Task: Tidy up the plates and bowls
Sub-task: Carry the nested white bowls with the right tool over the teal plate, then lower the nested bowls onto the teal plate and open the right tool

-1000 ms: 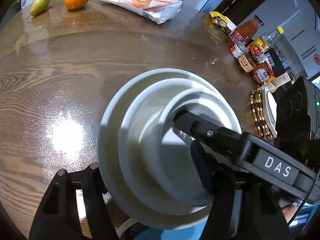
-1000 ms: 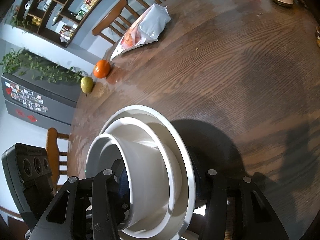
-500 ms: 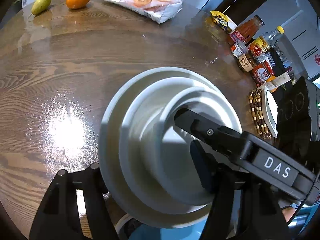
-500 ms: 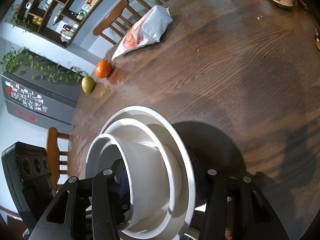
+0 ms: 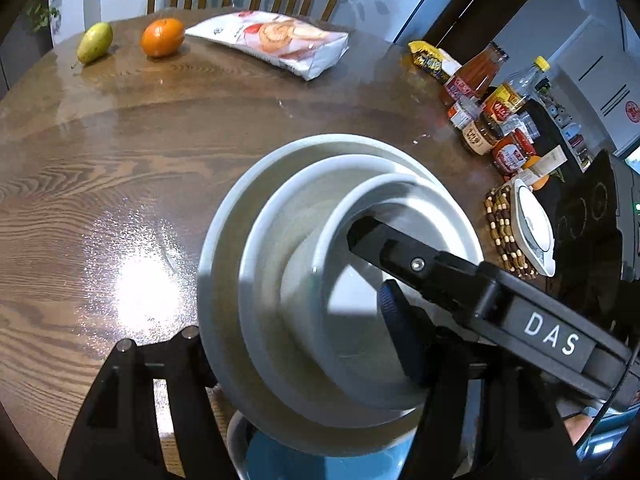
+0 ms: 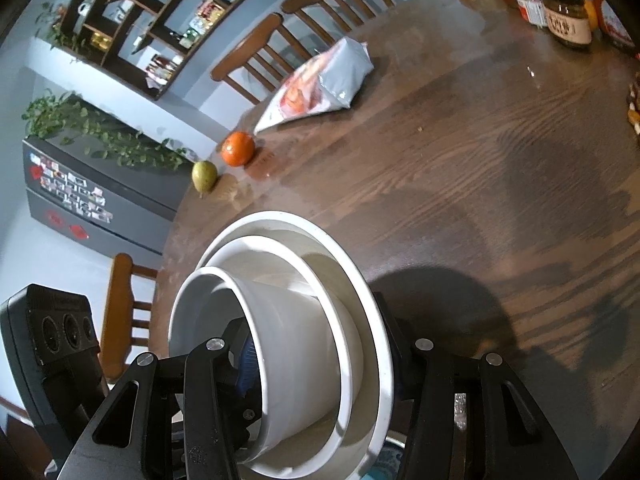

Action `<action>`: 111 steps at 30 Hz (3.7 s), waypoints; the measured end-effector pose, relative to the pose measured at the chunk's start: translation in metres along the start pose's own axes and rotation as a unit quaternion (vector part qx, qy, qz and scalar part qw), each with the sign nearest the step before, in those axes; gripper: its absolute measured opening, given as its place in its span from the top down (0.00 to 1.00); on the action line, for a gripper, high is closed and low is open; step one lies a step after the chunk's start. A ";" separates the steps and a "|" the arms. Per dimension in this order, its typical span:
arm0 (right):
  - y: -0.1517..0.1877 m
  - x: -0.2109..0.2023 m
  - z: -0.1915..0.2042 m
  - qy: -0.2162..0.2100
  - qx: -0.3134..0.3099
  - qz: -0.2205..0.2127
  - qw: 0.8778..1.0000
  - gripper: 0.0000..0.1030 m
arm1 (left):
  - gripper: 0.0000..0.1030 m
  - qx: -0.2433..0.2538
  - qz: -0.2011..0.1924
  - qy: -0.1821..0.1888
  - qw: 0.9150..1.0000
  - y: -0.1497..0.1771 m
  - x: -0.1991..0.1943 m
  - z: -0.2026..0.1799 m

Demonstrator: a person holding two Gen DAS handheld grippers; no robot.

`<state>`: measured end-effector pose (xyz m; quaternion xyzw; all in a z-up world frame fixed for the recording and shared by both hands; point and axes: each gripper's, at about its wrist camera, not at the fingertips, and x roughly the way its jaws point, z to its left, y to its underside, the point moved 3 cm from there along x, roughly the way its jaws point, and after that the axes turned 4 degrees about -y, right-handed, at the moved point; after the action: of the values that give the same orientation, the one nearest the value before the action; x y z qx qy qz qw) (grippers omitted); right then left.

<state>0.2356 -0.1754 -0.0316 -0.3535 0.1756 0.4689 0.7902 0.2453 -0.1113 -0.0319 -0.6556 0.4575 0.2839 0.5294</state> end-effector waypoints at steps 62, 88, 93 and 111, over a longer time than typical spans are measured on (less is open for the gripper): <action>0.074 -0.044 0.042 -0.010 -0.084 -0.039 0.996 0.49 | 0.39 -0.001 -0.083 -0.001 0.997 0.081 -0.065 -0.003; 0.100 -0.036 0.022 0.013 -0.068 -0.014 0.997 0.49 | 0.39 -0.009 -0.037 0.013 0.999 0.106 -0.046 0.003; 0.103 -0.041 0.019 0.014 -0.062 -0.017 0.998 0.49 | 0.39 -0.001 -0.033 0.018 0.999 0.107 -0.047 -0.003; 0.106 -0.043 0.007 0.019 -0.048 -0.013 0.999 0.49 | 0.39 0.011 -0.017 0.021 1.000 0.111 -0.038 -0.013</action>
<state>0.1219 -0.1635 -0.0425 -0.4019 0.1634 0.4596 0.7750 0.1283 -0.1142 -0.0440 -0.6629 0.4608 0.2558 0.5318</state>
